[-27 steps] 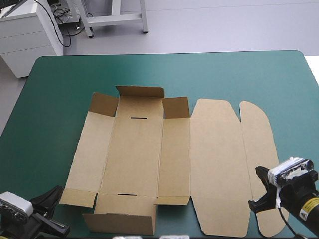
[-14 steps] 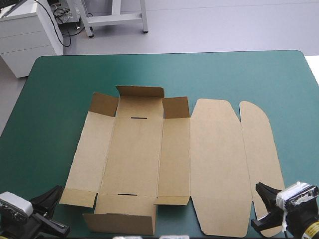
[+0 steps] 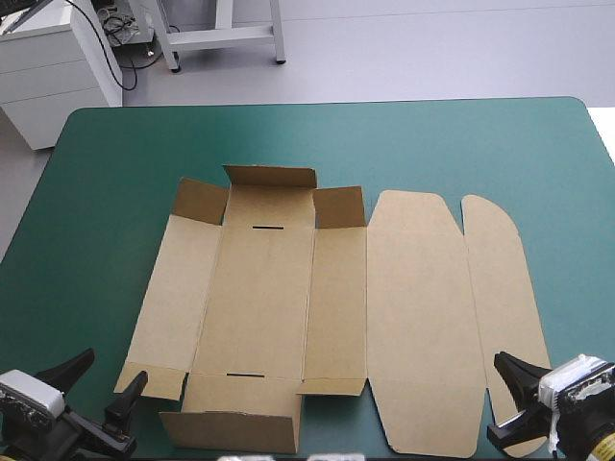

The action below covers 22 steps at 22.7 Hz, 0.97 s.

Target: Fold the box

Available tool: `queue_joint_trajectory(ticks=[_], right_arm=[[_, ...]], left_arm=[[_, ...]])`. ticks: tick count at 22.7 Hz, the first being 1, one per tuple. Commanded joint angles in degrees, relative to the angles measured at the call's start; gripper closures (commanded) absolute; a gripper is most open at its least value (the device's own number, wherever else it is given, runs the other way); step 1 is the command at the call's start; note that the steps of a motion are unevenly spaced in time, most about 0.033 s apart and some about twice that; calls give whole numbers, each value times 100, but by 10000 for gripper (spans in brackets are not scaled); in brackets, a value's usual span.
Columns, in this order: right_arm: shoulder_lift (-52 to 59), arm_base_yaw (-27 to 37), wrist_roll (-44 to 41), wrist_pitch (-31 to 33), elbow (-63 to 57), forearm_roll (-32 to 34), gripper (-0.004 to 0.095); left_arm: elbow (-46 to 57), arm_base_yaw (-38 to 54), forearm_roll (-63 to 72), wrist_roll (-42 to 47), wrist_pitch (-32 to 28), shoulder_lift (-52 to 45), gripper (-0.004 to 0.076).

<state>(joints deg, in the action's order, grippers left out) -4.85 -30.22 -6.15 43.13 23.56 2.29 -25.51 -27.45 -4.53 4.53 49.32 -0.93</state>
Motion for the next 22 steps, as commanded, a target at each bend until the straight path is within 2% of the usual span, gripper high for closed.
queue_joint_trajectory(ticks=[1,9,13,14,19,22], right_arm=[[-69,24,-5,-448,144,-55,924],[-69,24,52,-448,144,-153,924],[-69,24,52,-448,144,-153,926],[-69,24,52,-448,144,-153,926],[-69,24,52,-448,144,-153,927],[-69,24,52,-448,144,-153,927]], left_arm=[[-119,-17,265,58,-447,-30,108],[-234,-17,-47,243,-372,379,177],[-1008,-17,-864,1115,-24,1735,177],[-1385,-17,-1219,1342,215,2355,177],[-2637,-17,-1466,1176,1134,4466,177],[-2958,-7,-1596,939,1373,5293,177]])
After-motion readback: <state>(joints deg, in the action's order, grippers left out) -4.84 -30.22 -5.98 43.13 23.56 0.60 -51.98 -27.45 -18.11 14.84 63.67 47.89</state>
